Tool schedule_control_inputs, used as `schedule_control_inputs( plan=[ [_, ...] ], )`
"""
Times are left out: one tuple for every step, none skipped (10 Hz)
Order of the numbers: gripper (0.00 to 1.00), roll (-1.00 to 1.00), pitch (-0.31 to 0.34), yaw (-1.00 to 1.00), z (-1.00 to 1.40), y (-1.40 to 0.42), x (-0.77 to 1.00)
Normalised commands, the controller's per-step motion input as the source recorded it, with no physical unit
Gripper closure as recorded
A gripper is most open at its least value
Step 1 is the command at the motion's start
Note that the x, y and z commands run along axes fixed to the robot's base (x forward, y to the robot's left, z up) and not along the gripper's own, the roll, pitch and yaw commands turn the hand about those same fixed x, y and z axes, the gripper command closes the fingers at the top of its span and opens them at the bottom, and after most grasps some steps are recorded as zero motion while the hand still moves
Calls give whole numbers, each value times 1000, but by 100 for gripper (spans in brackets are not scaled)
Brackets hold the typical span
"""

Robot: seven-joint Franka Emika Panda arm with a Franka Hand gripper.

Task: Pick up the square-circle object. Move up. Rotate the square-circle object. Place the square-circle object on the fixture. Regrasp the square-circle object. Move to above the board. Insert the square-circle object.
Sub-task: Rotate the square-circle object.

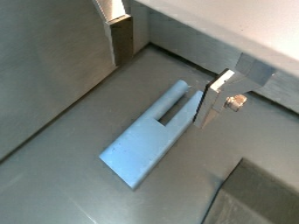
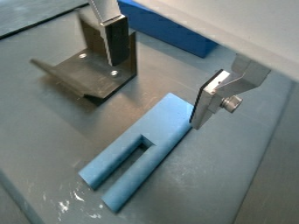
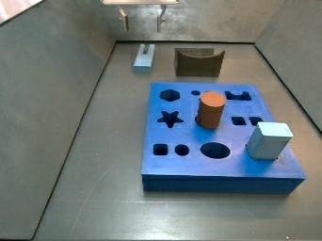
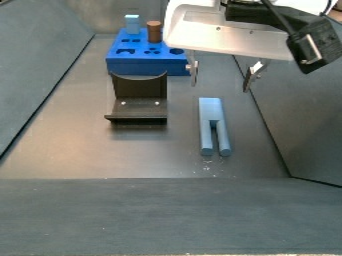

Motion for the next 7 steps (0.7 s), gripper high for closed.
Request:
schedule_control_inputs(
  plan=[
    [0,0,1,416,-35,-5,26],
    [0,0,1,272,-35,-5,26],
    [0,0,0,0,-1000,0,0],
    [0,3,-18,-52,-1000,2,11],
    [0,-3,-34,-51,-1000,1,20],
    [0,-10,-40,-45,-1000,3,24],
    [0,-29,-47,-31,-1000,5,32]
  ],
)
